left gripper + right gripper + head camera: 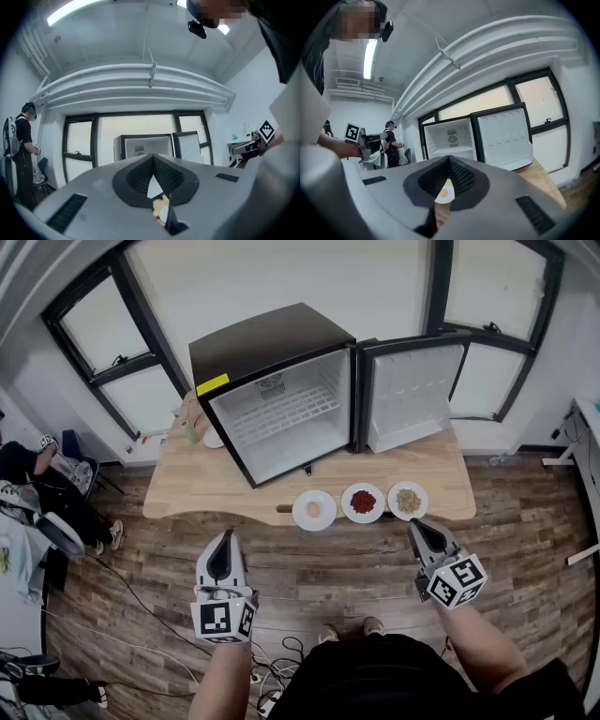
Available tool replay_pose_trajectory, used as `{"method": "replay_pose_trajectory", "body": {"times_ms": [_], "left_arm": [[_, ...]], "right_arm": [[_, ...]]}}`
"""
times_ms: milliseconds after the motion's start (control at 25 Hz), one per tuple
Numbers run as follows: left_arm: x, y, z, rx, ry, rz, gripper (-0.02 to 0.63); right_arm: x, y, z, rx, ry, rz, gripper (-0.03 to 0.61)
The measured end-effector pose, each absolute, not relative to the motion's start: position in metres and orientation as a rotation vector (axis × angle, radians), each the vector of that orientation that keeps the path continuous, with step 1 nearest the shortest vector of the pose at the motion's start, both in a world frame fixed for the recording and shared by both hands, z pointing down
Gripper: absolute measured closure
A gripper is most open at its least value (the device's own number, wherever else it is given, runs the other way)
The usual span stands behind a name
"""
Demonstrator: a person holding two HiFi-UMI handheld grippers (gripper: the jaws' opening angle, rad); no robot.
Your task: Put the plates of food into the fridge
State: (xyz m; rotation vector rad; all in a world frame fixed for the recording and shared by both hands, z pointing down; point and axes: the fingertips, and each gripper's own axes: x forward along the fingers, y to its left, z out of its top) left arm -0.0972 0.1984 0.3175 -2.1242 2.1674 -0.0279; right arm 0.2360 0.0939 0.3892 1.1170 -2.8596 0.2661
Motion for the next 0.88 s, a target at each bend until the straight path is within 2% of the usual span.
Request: {"method": "replay_pose_trajectory", "body": {"times_ms": [480,880], "left_arm": [[-0.152,0.221,0.332,-2.129,2.183,-0.014,0.609],[-0.139,0.193,0.344,-2.190,2.153,0.006,0.609]], "right_arm": [[0.199,0.112,0.402,1.179,-2.834,0.262,0.557],[0.186,0.099,0.387,1.141,-2.889,0.220,0.557]]}}
